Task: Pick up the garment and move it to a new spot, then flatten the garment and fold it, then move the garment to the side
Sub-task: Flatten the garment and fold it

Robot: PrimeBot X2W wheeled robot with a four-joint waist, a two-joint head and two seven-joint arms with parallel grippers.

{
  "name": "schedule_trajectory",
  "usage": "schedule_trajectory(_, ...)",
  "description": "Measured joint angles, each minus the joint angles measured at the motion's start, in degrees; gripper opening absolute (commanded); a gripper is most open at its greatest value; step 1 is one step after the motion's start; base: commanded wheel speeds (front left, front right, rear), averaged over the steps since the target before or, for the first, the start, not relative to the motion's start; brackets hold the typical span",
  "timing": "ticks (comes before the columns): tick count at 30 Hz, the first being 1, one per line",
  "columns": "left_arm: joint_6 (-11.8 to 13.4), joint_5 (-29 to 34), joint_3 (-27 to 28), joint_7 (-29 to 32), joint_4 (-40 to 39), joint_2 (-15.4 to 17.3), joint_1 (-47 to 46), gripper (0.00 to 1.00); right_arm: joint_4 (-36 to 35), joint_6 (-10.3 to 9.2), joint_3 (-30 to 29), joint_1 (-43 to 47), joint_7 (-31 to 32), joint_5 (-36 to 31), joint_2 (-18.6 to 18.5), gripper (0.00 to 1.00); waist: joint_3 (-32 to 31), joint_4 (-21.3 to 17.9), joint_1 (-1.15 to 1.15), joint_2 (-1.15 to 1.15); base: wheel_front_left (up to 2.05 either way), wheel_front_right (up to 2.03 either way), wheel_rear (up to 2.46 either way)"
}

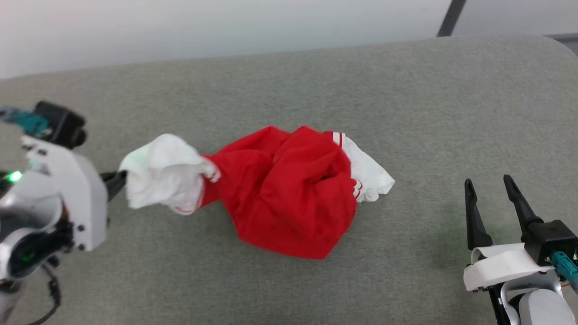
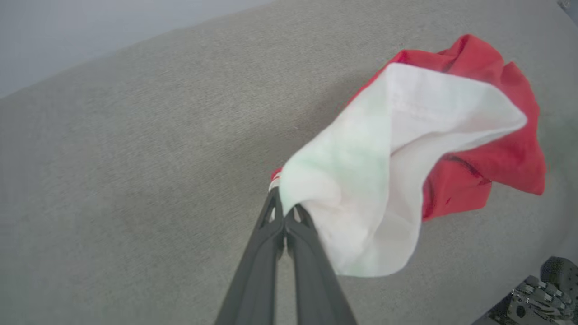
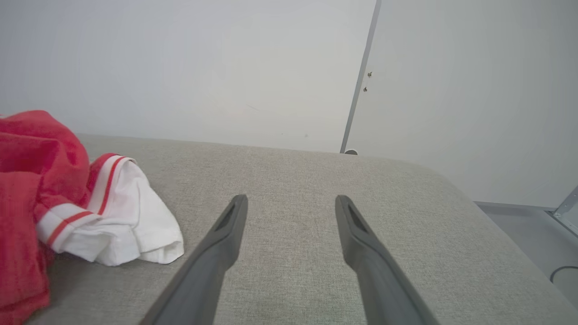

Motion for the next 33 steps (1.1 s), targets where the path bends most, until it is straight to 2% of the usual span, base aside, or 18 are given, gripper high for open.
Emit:
schedule_trajectory(9,2.4,-0.9,4.4,-5.4,4.3,3.5,10.3,0.00,0.1,0.00,0.1,0.3,-0.1,0.0,-0.4,1.00,-1.4,2.6,0.00,0.00,0.00,0.00,0.00)
schedule_trajectory(13,1.6,-1.1,4.9,-8.0,8.6,3.5,13.0,0.00,0.3,0.00,0.3,0.3,-0.1,0.0,-0.6,1.00,-1.8,2.9,0.00,0.00,0.00,0.00,0.00)
schedule_trajectory(21,-0.7,-1.1,3.7,-11.1,15.5,1.0,13.6,0.02,0.9,0.00,1.1,0.3,-0.1,0.0,-0.7,1.00,-2.4,2.8,0.00,0.00,0.00,0.00,0.00)
schedule_trajectory(24,-1.0,-0.7,3.1,-11.3,17.3,0.3,13.6,0.44,1.2,0.00,1.2,0.3,-0.1,0.1,-0.8,1.00,-2.9,2.9,0.00,0.00,0.00,0.00,0.00)
schedule_trajectory(26,-1.1,-0.9,2.9,-11.4,17.7,-0.3,13.6,0.98,1.1,0.00,1.2,0.5,0.1,0.1,-0.9,1.00,-3.4,3.0,0.00,0.00,0.00,0.00,0.00)
schedule_trajectory(33,-0.7,-1.4,2.9,-11.7,15.8,-0.8,13.8,1.00,0.8,0.00,1.5,1.8,1.1,0.2,-1.7,1.00,-5.5,4.1,0.00,0.00,0.00,0.00,0.00)
